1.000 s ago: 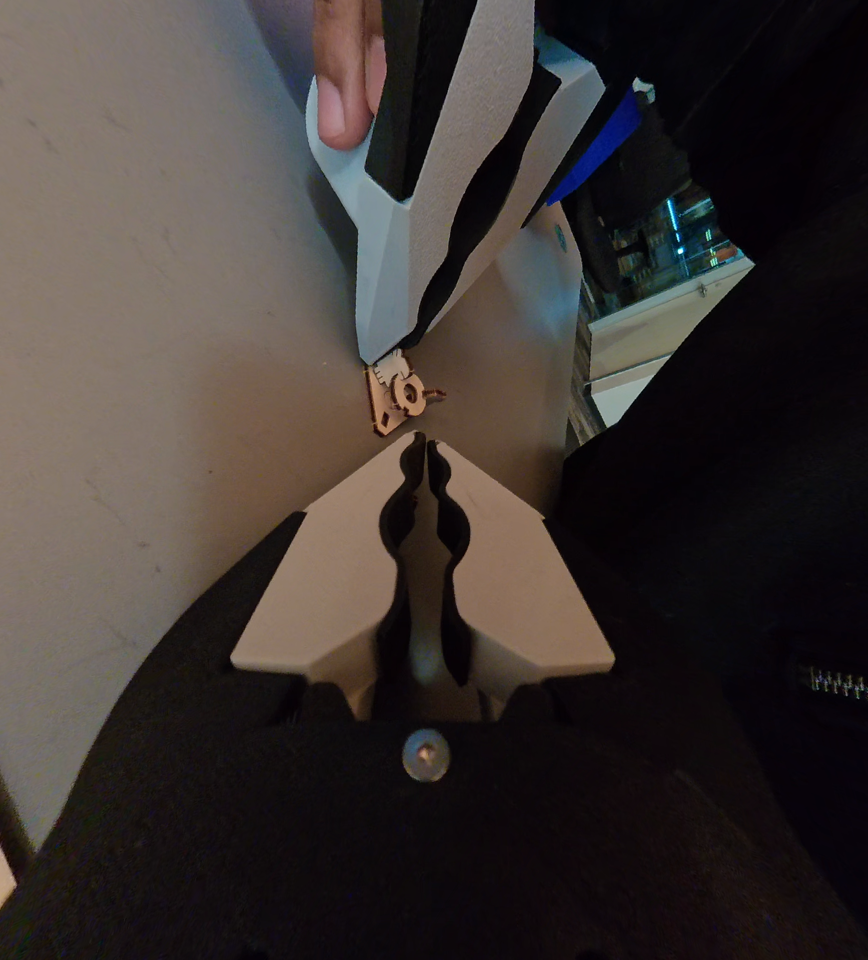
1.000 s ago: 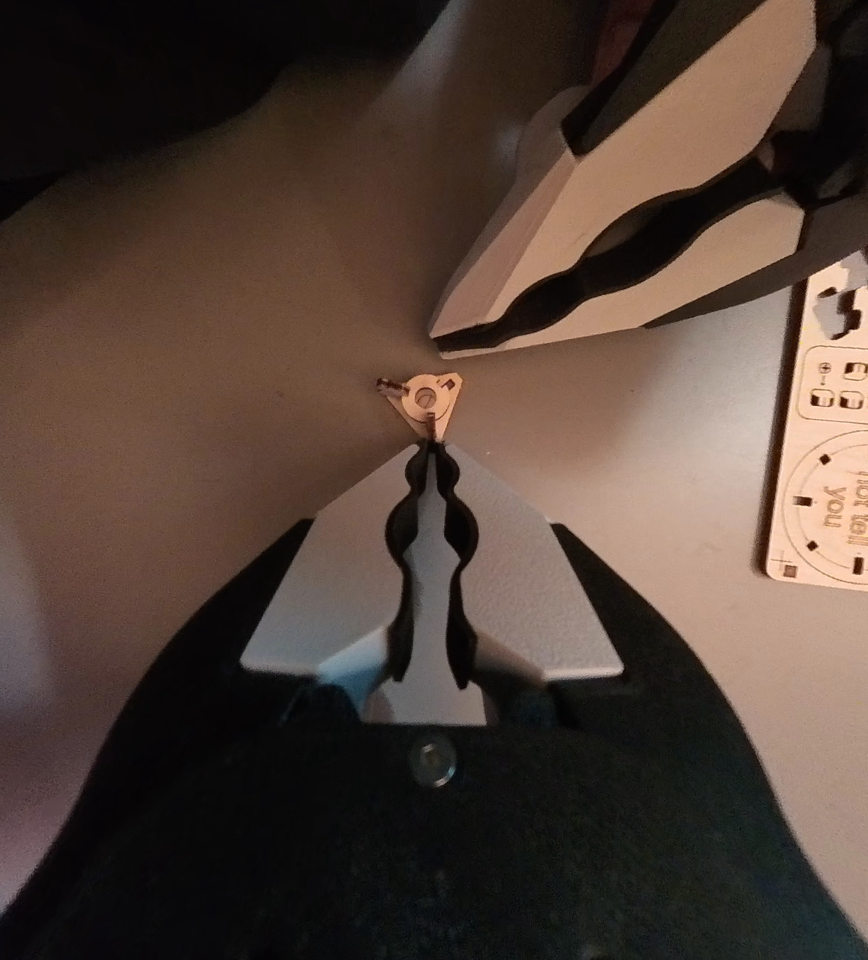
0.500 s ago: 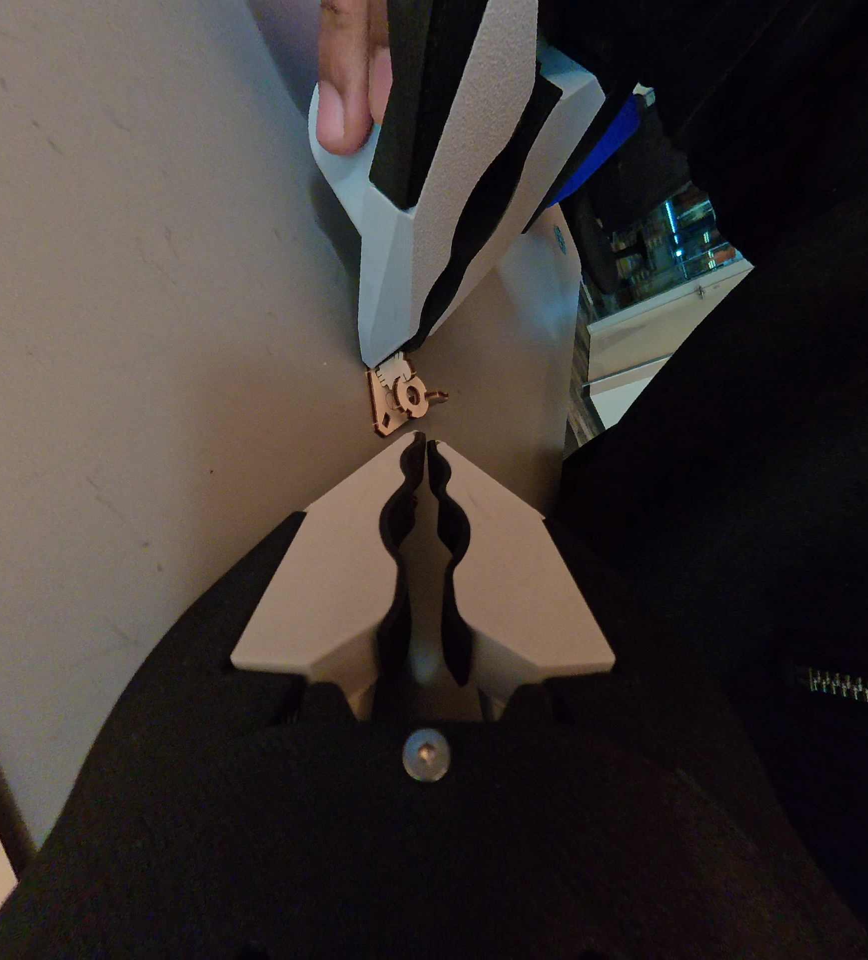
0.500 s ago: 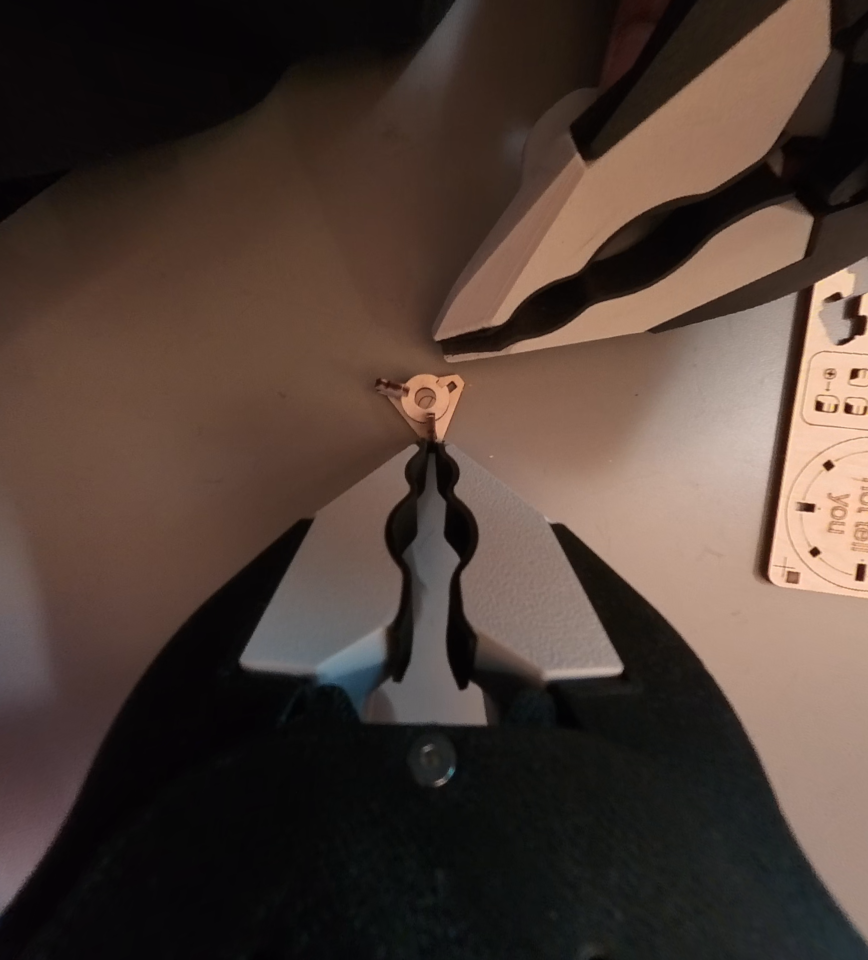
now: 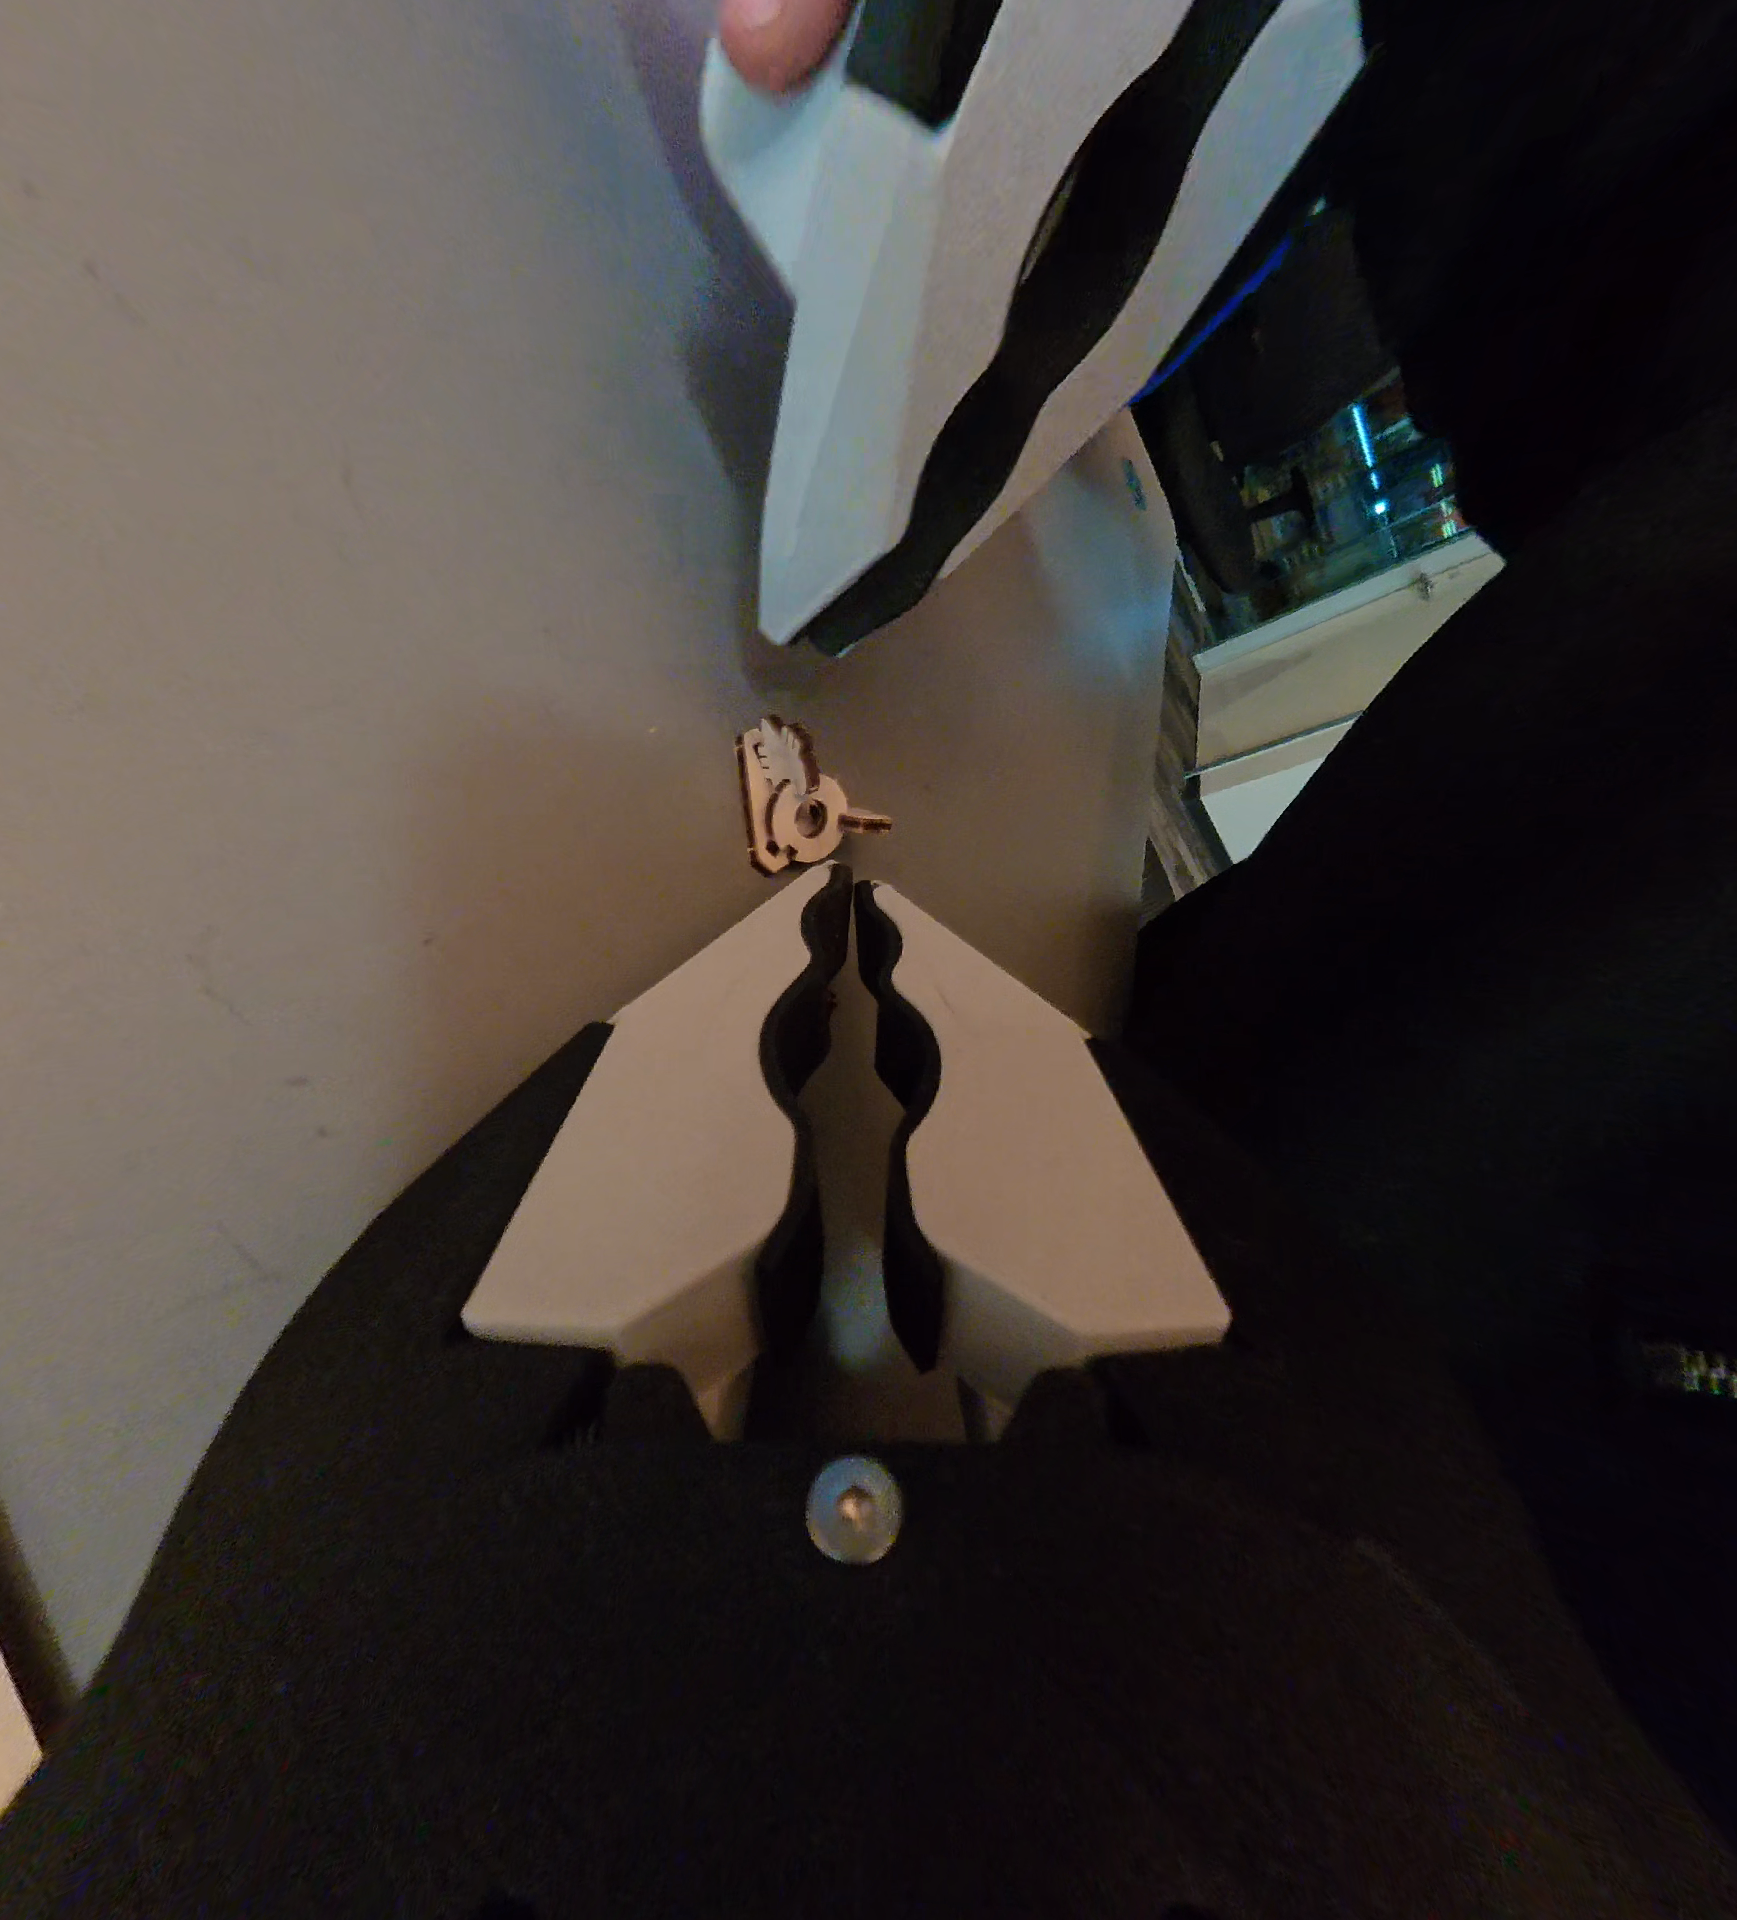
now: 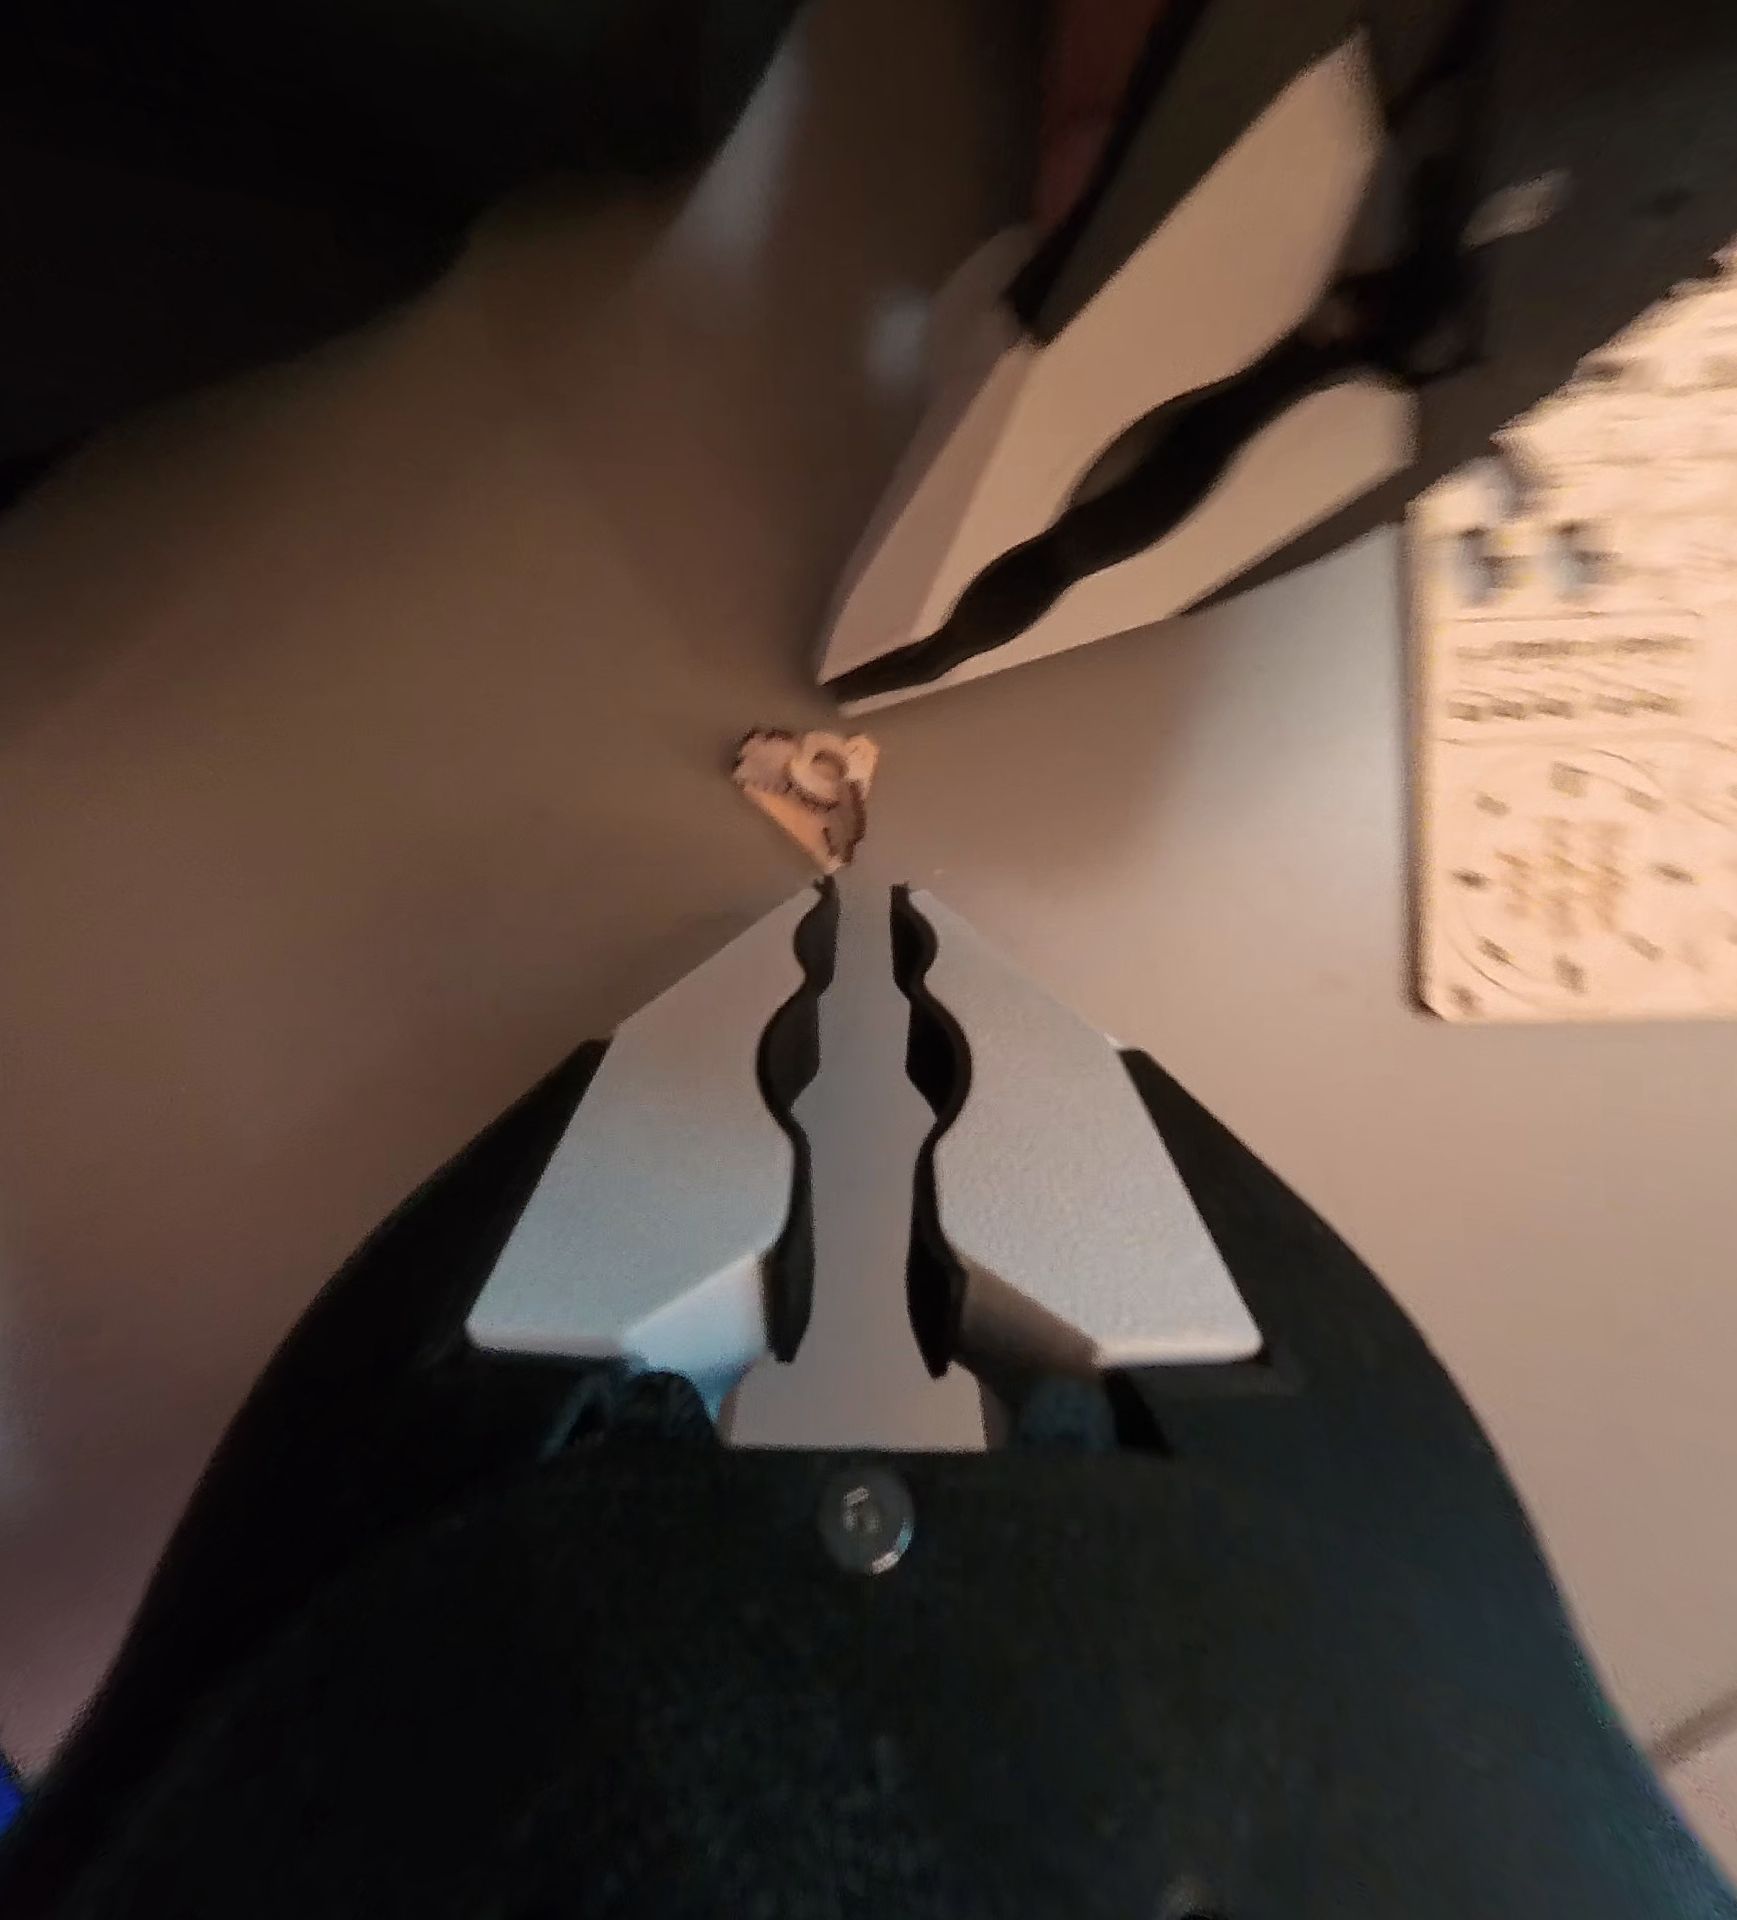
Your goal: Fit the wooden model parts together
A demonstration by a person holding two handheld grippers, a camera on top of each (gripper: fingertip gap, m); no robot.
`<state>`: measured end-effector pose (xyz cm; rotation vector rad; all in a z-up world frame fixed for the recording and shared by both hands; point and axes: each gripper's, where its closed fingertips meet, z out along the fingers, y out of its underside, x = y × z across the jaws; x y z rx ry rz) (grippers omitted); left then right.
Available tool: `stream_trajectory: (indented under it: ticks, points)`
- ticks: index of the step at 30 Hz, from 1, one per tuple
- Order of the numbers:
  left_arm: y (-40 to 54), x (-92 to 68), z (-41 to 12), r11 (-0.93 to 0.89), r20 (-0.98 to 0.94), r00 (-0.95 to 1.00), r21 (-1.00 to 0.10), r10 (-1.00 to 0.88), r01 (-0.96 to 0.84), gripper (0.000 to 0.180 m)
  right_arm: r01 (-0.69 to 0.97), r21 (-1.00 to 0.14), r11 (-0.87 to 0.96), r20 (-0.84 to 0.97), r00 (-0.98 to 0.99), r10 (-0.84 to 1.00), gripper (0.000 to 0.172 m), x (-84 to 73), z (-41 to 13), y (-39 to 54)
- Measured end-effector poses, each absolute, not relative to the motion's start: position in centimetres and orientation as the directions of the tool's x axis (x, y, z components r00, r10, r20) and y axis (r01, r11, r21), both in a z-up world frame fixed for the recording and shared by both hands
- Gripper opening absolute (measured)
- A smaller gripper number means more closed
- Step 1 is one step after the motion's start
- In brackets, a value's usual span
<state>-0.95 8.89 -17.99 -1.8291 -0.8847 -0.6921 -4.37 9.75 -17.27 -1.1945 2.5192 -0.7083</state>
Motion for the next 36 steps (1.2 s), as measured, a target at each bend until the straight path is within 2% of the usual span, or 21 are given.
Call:
stream_trajectory:
  ticks: [3,5,8,12,15,18,23,27,31,36]
  points:
    - [8.8,-1.1,-17.6,-0.255,0.774,0.576,-0.521,0.261,0.815,0.0,-0.539,-0.569,0.621,0.031,-0.768,-0.639,0.002,-5.3,-15.5,8.9]
    - [8.7,-1.3,-17.4,-0.235,0.772,0.58,-0.531,0.261,0.814,0.0,-0.377,-0.625,0.684,0.039,-0.89,-0.455,0.0,-5.8,-14.3,8.1]
    - [8.6,-1.4,-17.1,-0.219,0.763,0.591,-0.549,0.262,0.807,0.0,-0.097,-0.722,0.685,-0.006,-0.989,-0.146,0.001,-5.5,-12.7,7.3]
    - [8.2,-1.9,-16.4,-0.165,0.766,0.594,-0.57,0.248,0.805,0.0,0.134,-0.768,0.626,0.026,-0.97,0.24,0.0,-5.5,-12.8,7.9]
    - [7.6,-2.6,-15.5,-0.085,0.782,0.584,-0.581,0.218,0.809,0.0,0.337,-0.782,0.524,-0.098,-0.897,0.432,0.009,-3.8,-13.7,8.0]
    - [6.7,-3.2,-14.5,-0.008,0.79,0.582,-0.592,0.193,0.806,0.0,0.413,-0.772,0.483,-0.142,-0.853,0.503,0.016,-2.0,-14.9,7.9]
    - [6.1,-3.3,-14.0,0.028,0.799,0.577,-0.589,0.167,0.808,0.0,0.294,-0.679,0.672,0.118,-0.86,0.496,0.015,-2.0,-17.1,9.2]
    - [6.0,-3.2,-14.0,0.032,0.799,0.578,-0.59,0.165,0.806,0.0,0.223,-0.591,0.775,0.223,-0.878,0.422,0.013,-2.0,-18.0,8.5]
    - [6.0,-3.3,-13.9,0.038,0.803,0.575,-0.587,0.16,0.809,0.0,0.189,-0.564,0.804,0.253,-0.887,0.386,0.0,-1.9,-17.8,8.5]
    - [6.0,-3.3,-14.0,0.031,0.802,0.574,-0.585,0.164,0.81,0.0,0.213,-0.55,0.807,0.242,-0.885,0.399,0.001,-2.2,-17.9,9.1]
